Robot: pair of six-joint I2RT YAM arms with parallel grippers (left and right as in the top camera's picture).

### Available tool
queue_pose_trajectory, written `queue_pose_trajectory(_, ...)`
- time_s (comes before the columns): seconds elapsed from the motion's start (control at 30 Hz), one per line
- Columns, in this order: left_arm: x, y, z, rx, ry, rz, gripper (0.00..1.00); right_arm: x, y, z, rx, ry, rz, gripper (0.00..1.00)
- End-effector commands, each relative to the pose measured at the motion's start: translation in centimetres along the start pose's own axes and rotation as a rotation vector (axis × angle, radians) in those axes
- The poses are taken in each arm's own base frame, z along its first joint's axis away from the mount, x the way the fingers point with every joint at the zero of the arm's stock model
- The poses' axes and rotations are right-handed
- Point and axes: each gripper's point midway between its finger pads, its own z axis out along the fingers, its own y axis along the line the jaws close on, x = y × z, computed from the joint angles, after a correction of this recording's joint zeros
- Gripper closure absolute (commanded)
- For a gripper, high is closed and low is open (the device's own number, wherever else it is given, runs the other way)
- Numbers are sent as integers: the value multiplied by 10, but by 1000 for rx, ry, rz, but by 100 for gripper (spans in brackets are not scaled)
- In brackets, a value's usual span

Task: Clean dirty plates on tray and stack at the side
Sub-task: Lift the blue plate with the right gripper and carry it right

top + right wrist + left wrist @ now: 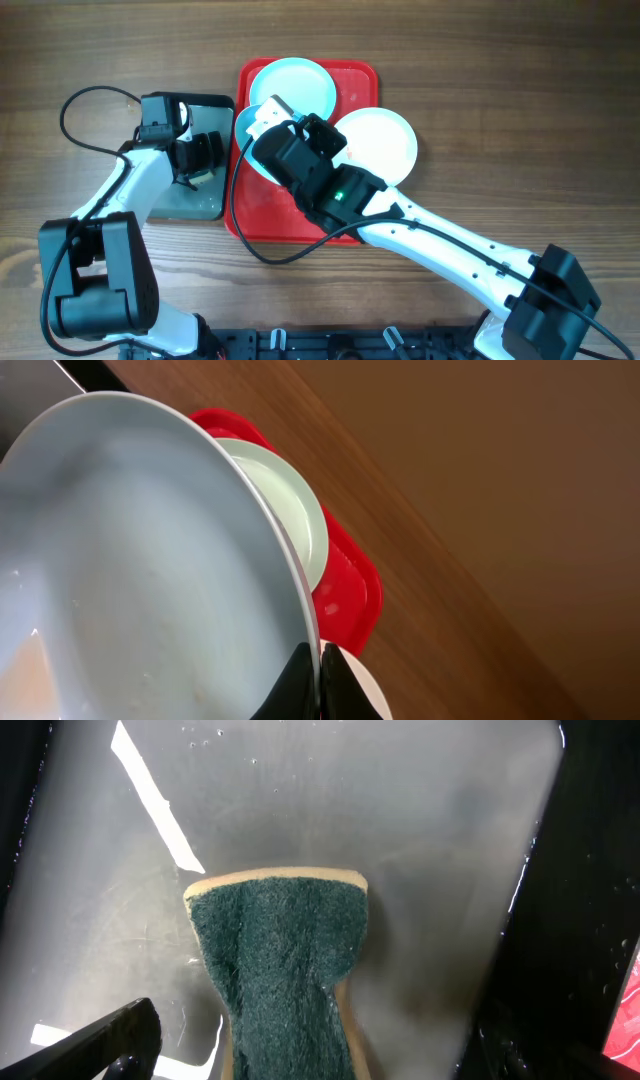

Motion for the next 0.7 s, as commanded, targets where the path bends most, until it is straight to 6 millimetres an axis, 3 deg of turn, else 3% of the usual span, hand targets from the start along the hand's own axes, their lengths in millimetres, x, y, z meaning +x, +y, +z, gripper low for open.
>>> queue_pose_trajectory(0.0,-1,-1,-4,9,-10,0,0,-8,-19,-6,81,-10,-53,96)
queue_pose_trajectory(0.2,-1,-1,-4,9,-10,0,0,-10,-27,-7,126,-14,-57,96)
queue_pose_trajectory(0.37,-1,-1,-4,9,-10,0,0,-14,-11,-7,40,-41,-24,96)
queue_pose_trajectory(0.67,-1,-1,-4,9,-10,0,0,-13,-10,-7,36,-39,41,96)
